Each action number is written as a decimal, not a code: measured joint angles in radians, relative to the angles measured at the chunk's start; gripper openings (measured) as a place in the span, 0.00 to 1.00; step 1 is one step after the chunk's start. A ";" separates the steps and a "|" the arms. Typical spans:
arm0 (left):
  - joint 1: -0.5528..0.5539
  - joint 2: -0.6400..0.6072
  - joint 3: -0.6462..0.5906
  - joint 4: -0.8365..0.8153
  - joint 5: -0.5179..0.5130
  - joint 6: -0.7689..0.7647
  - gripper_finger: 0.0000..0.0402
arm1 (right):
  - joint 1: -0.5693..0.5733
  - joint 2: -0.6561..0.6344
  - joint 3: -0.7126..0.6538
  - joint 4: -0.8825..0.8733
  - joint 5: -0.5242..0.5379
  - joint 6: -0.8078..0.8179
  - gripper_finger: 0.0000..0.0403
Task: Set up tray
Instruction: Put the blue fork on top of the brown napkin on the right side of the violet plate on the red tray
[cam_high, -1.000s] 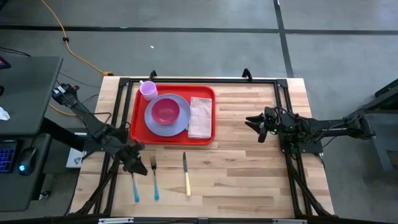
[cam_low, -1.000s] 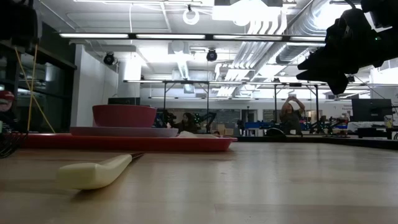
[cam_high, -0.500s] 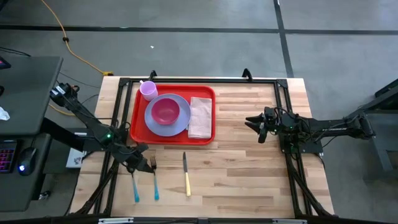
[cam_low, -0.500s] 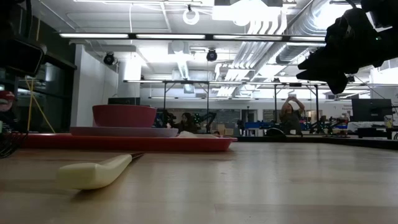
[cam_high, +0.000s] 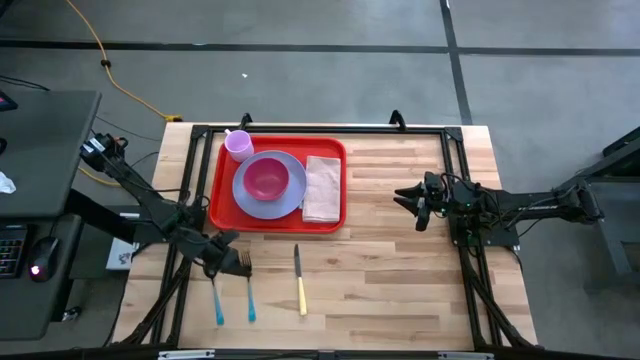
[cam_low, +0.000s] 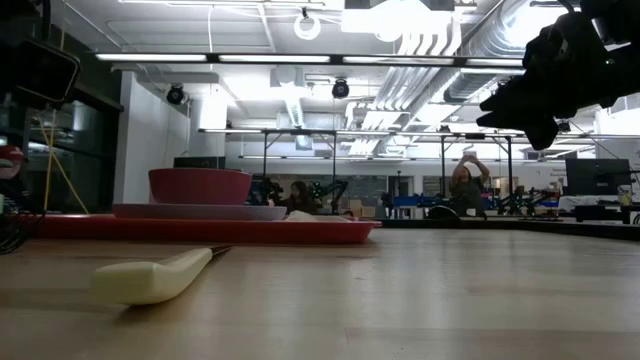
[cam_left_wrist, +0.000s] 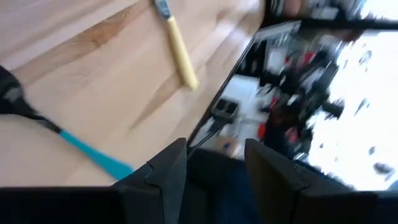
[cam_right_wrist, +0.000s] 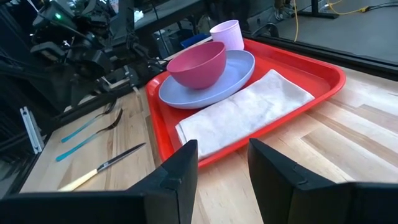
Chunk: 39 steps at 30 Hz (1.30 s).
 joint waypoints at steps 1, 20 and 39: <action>0.000 0.000 0.000 0.008 -0.022 -0.043 0.48 | 0.000 0.000 0.000 0.001 -0.002 0.000 0.29; 0.000 0.179 0.488 -0.894 0.001 -0.351 0.48 | 0.000 0.000 0.000 0.002 -0.005 -0.028 0.29; 0.000 0.545 0.528 -0.736 0.085 -0.567 0.48 | 0.000 0.000 0.000 0.002 -0.004 -0.080 0.29</action>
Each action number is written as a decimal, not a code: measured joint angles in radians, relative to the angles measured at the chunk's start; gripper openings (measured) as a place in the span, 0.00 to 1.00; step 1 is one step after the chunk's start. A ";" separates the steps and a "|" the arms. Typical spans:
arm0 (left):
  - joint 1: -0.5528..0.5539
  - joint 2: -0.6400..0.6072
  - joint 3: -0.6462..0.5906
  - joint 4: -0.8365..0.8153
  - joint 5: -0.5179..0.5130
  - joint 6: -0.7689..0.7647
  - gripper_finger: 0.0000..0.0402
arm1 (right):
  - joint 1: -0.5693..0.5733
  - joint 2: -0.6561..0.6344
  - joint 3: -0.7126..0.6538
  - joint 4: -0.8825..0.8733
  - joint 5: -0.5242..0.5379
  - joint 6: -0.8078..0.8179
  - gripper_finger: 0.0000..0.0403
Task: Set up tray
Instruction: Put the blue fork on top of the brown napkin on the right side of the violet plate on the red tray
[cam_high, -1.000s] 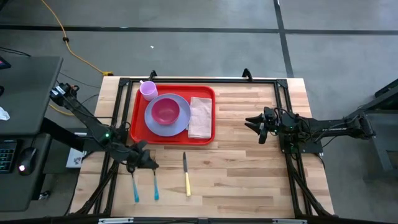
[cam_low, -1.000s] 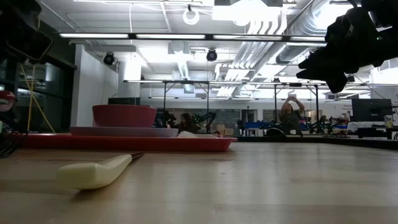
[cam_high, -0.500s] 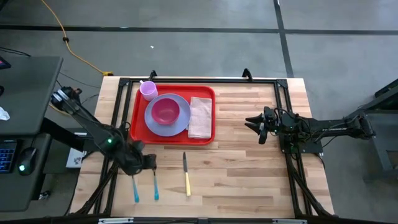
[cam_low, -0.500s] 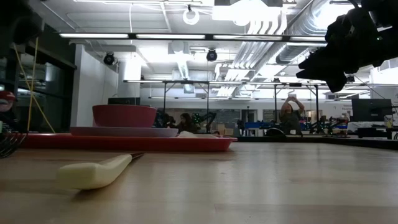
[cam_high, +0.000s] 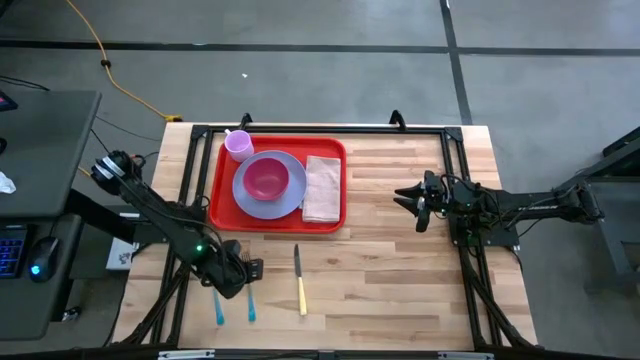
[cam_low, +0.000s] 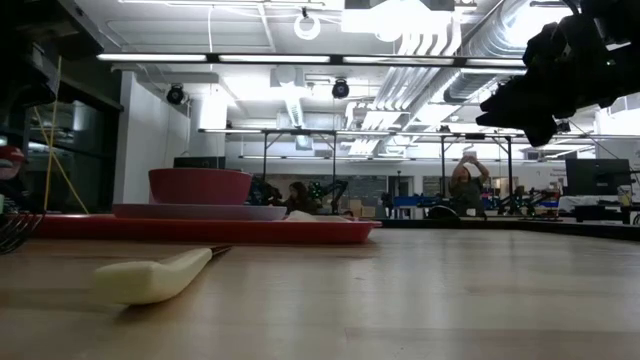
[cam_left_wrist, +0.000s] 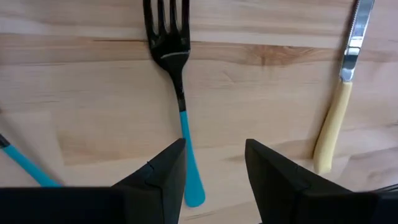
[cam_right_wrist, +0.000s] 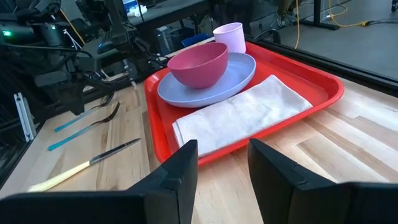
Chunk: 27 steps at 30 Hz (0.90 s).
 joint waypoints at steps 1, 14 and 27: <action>0.000 0.004 0.000 0.004 -0.001 0.001 0.48 | 0.000 0.000 0.000 0.000 0.000 -0.004 0.29; 0.000 0.019 0.000 0.004 -0.026 0.004 0.48 | 0.000 0.000 0.000 0.000 -0.065 -0.049 0.29; 0.000 0.019 0.000 -0.003 -0.098 0.006 0.48 | 0.000 -0.001 0.000 0.004 -0.108 -0.041 0.29</action>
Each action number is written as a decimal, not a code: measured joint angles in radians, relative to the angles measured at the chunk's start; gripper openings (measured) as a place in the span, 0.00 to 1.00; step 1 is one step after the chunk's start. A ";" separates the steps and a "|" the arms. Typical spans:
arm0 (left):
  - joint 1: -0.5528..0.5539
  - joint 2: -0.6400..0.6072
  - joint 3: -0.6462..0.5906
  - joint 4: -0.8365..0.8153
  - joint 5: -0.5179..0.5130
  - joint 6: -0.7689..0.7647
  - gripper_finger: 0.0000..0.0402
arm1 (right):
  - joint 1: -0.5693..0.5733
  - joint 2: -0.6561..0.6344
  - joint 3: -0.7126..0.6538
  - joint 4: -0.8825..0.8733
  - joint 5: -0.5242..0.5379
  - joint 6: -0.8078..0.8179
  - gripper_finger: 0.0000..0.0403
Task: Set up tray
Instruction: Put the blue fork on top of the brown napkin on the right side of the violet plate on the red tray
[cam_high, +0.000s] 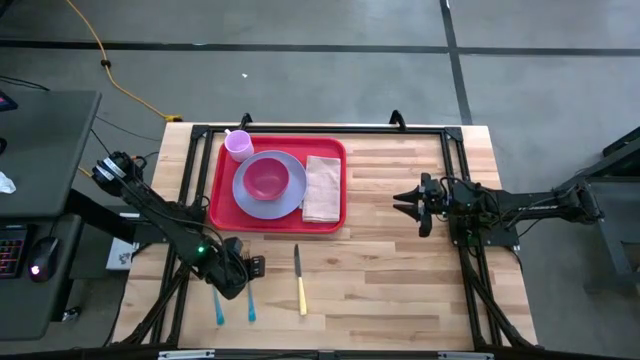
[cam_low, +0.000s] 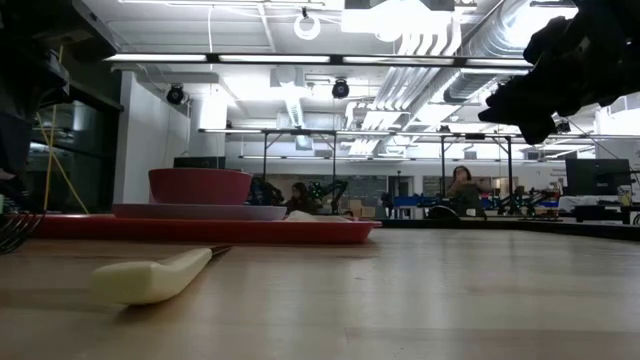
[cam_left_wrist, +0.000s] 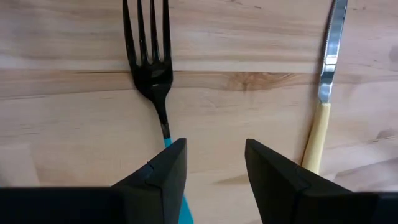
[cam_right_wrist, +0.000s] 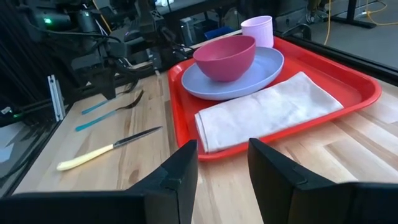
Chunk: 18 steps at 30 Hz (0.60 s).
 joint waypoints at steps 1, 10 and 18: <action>0.000 0.000 0.000 0.000 0.000 0.000 0.48 | 0.000 0.000 0.000 0.005 0.000 0.000 0.29; 0.000 0.000 0.000 0.001 0.000 -0.010 0.48 | -0.001 -0.106 0.000 0.049 0.001 -0.032 0.29; 0.000 0.000 0.000 0.001 0.003 -0.007 0.48 | -0.001 -0.216 0.000 -0.040 0.000 -0.039 0.29</action>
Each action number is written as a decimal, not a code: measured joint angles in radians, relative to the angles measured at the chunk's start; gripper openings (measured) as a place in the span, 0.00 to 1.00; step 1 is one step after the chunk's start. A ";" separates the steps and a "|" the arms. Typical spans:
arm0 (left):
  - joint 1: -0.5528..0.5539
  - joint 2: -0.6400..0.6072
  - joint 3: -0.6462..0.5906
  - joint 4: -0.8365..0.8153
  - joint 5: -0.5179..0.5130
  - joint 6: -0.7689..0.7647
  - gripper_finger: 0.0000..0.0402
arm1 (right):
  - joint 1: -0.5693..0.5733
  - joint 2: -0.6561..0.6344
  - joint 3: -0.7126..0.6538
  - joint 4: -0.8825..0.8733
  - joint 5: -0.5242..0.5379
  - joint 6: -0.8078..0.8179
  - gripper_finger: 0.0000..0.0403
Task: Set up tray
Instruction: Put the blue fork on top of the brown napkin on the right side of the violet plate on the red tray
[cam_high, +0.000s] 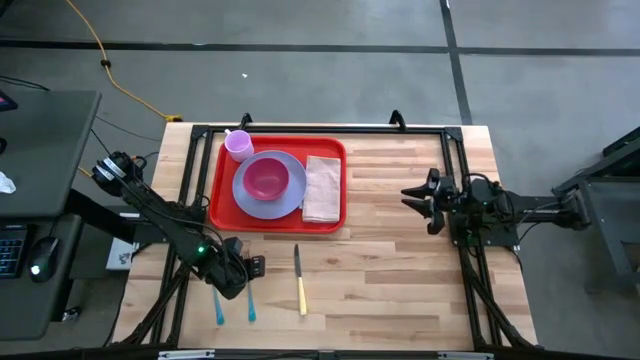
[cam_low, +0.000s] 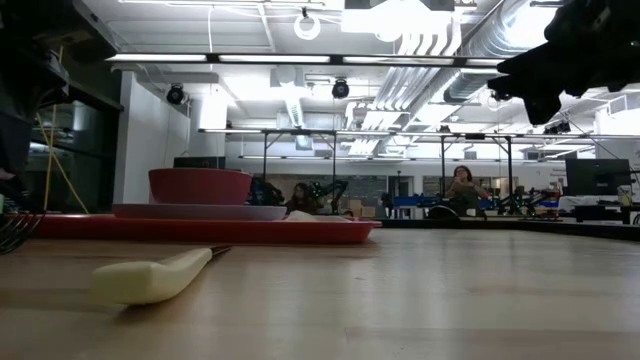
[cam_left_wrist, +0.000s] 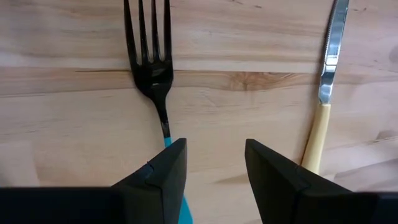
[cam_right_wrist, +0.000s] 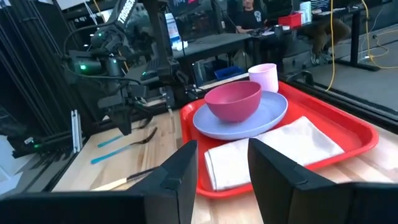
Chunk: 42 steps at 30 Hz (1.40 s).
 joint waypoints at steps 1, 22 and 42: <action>0.000 0.000 0.000 -0.001 0.006 0.000 0.48 | 0.000 -0.008 0.000 -0.006 0.000 -0.006 0.29; 0.048 0.125 -0.001 0.005 0.137 -0.095 0.48 | 0.000 -0.052 0.000 -0.044 -0.044 -0.018 0.29; 0.118 0.200 0.001 0.055 0.345 -0.054 0.48 | 0.000 -0.052 0.000 -0.033 -0.045 -0.025 0.30</action>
